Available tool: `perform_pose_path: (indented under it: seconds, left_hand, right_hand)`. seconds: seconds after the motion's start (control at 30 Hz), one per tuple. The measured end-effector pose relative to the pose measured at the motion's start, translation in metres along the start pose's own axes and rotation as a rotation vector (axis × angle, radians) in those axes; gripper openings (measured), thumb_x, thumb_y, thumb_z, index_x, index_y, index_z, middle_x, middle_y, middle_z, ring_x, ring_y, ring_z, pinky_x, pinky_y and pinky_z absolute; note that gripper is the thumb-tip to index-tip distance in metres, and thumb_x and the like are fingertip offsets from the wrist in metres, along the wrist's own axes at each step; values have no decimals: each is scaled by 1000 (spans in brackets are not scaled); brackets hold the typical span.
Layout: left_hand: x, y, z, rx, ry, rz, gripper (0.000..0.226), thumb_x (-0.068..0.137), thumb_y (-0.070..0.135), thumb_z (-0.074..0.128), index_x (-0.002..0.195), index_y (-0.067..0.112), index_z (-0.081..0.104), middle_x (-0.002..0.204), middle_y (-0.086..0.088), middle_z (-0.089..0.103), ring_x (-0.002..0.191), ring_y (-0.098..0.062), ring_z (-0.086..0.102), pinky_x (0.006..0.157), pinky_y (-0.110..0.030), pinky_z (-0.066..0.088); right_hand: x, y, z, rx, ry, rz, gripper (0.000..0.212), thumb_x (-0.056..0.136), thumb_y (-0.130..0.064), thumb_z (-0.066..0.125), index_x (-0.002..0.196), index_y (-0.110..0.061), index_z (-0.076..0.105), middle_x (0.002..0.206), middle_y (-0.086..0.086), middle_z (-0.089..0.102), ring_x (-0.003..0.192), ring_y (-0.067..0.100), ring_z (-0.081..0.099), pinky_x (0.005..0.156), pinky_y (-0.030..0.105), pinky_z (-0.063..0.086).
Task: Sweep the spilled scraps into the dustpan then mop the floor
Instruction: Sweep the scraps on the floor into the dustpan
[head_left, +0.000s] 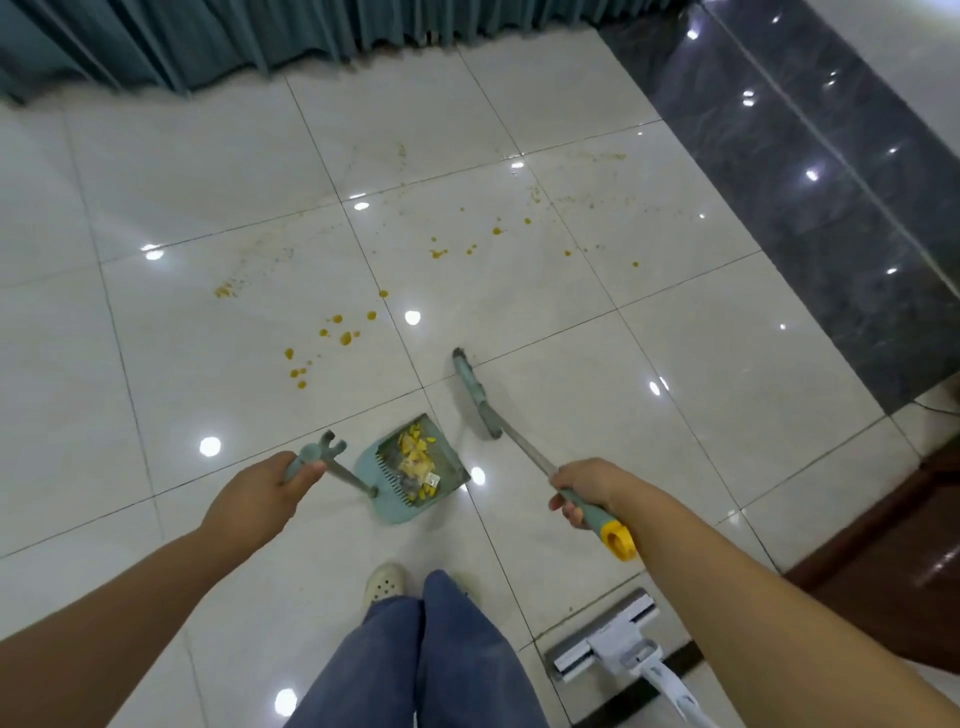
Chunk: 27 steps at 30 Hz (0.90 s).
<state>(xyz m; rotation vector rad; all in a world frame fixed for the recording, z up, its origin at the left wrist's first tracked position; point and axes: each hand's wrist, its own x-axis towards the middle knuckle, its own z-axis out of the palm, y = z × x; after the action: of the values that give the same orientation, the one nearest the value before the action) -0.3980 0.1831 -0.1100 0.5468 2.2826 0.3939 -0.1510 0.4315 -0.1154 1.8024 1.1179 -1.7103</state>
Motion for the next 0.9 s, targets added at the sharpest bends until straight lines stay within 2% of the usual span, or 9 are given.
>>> perform_pose_path:
  seconds: [0.07,0.13,0.3,0.47,0.63,0.8,0.9]
  left_hand:
    - [-7,-2,2,-60,29,-37,47,93,49,40,83,6,55,63,-8,55,52,-21,50,52,-29,42]
    - [-11,-3,6,-167,71,-89,48,93,49,39,82,6,54,62,-9,53,52,-20,48,48,-27,41]
    - [-6,-1,16,-368,132,-176,44,94,46,41,77,7,49,62,-10,50,53,-20,44,46,-26,38]
    - [4,10,24,-399,107,-194,41,95,46,40,80,9,49,65,-9,50,53,-18,44,45,-26,38]
    - [3,23,26,-399,79,-202,40,96,45,38,89,8,51,70,-9,53,55,-19,47,48,-25,40]
    - [-9,22,28,-382,46,-183,38,96,44,38,92,9,51,74,-9,56,56,-19,50,48,-25,41]
    - [-11,25,20,-444,-25,-230,37,97,40,41,94,6,54,81,-12,60,66,-21,56,54,-27,45]
  right_hand:
    - [8,-14,-3,-10,24,-24,21,99,-10,45,83,2,47,73,16,50,50,14,37,30,12,36]
    - [19,-29,-2,-45,30,-64,15,98,-10,47,94,4,47,74,16,50,49,15,38,31,13,38]
    - [43,-53,12,-223,38,-96,14,97,-8,48,105,4,46,72,15,51,49,18,43,31,14,39]
    - [49,-48,28,-352,-46,-41,11,96,-8,48,95,3,49,70,14,52,47,16,44,34,16,40]
    - [37,-49,24,-377,-137,4,12,95,-8,49,92,3,50,80,17,56,48,14,41,35,15,40]
    - [14,-39,20,-356,-154,-8,11,96,-7,48,89,0,51,79,15,54,49,14,41,35,15,39]
    - [-1,-32,11,-320,-124,-29,13,96,-7,48,85,-1,51,78,15,53,49,14,41,36,14,39]
